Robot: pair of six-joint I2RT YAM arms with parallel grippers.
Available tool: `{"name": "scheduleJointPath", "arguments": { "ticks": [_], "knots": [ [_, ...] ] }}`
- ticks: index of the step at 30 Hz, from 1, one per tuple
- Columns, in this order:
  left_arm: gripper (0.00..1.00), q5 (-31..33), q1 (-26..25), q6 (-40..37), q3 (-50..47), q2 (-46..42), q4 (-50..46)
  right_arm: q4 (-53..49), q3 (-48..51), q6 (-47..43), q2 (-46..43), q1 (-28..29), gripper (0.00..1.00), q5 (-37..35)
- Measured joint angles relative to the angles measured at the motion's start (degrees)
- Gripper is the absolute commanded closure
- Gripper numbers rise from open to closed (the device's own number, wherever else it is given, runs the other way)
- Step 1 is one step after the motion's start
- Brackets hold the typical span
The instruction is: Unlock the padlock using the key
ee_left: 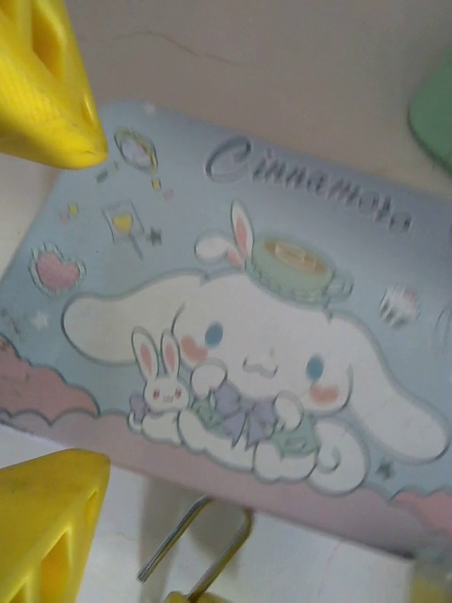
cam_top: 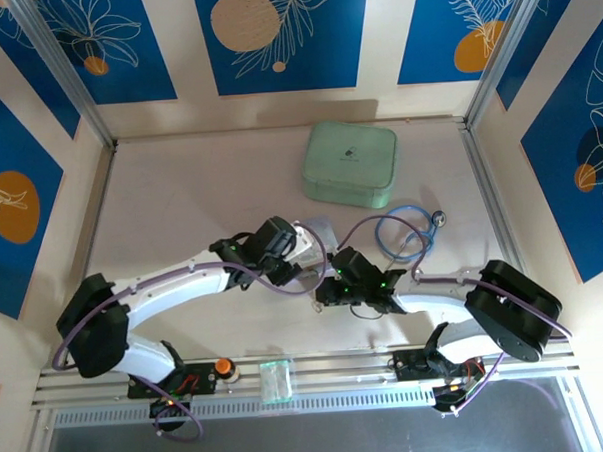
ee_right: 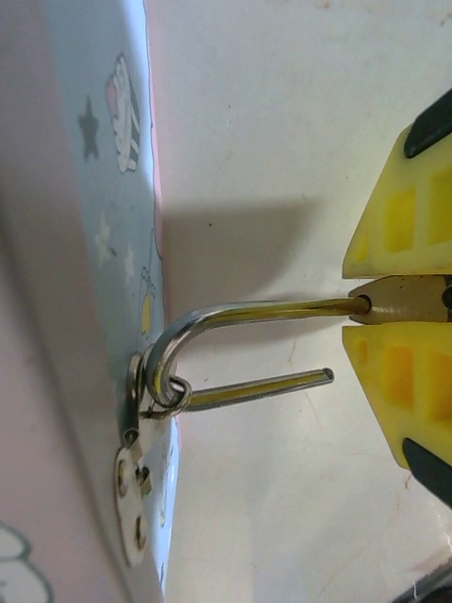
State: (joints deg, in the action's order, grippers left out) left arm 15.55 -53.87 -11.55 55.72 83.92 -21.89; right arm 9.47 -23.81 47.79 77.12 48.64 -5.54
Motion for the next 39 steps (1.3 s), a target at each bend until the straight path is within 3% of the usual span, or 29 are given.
{"name": "scheduleJointPath", "arguments": {
  "ticks": [5,16,24,39],
  "knots": [
    [0.31,1.66,-2.75,-1.88,2.14,3.96,0.02,5.29,4.07,3.43,-0.74,-3.37,0.91,3.89],
    [0.35,8.24,-6.97,-3.08,4.48,11.13,-0.92,12.96,7.74,10.21,0.02,-5.6,0.94,7.08],
    [0.41,8.94,-7.32,-2.32,4.48,11.45,-0.26,17.97,9.77,15.21,0.07,-6.14,0.94,6.86],
    [0.42,9.18,-7.39,-2.32,3.61,11.74,2.82,24.11,10.23,21.81,1.46,-8.57,0.96,4.46]
  ]
}}
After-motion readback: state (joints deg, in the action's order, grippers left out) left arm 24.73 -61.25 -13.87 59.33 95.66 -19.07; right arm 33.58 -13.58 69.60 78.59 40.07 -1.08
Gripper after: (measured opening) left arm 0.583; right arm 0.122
